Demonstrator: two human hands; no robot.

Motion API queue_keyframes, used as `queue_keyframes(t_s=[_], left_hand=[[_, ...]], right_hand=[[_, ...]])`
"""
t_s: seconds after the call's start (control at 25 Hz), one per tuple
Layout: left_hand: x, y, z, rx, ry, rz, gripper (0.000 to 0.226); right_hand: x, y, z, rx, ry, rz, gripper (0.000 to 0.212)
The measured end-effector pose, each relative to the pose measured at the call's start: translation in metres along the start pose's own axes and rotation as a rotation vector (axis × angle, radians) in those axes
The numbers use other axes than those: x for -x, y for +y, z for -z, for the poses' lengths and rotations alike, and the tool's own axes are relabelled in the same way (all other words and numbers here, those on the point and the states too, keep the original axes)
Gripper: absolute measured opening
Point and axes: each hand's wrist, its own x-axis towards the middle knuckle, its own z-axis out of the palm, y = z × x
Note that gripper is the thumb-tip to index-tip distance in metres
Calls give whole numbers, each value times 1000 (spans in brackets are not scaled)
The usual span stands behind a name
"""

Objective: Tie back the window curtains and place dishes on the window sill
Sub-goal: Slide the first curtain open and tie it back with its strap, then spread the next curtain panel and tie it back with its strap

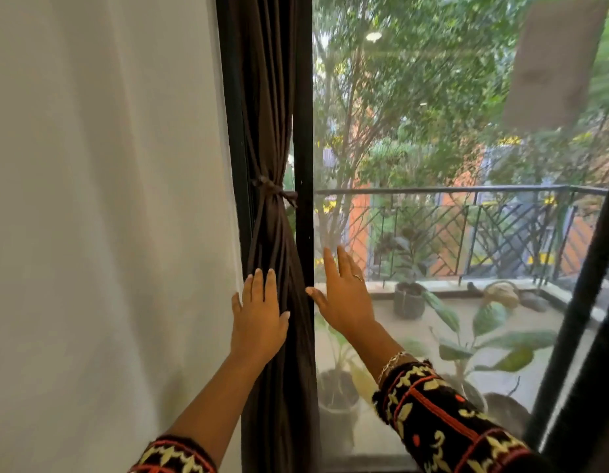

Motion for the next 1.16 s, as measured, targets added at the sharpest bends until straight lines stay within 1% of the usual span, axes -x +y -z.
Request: queue_keyframes(t_s=[0.16, 0.28, 0.48, 0.72, 0.88, 1.04, 1.16], left_hand=[[33, 46, -30, 6, -49, 36, 72], [54, 87, -51, -25, -98, -11, 72], [78, 173, -85, 16, -182, -115, 69], [98, 291, -119, 158, -240, -242, 70], [102, 358, -132, 167, -233, -370, 68], [90, 421, -137, 232, -215, -472, 69], [74, 464, -142, 273, -198, -517, 69]], right_hand=[[45, 48, -3, 50, -46, -3, 75], [78, 91, 2, 109, -80, -36, 75], [137, 177, 23, 202, -127, -119, 75], [201, 275, 78, 285, -82, -253, 73], [231, 325, 119, 358, -77, -350, 72], [247, 372, 156, 413, 6, -433, 70], [246, 409, 180, 480, 58, -455, 70]])
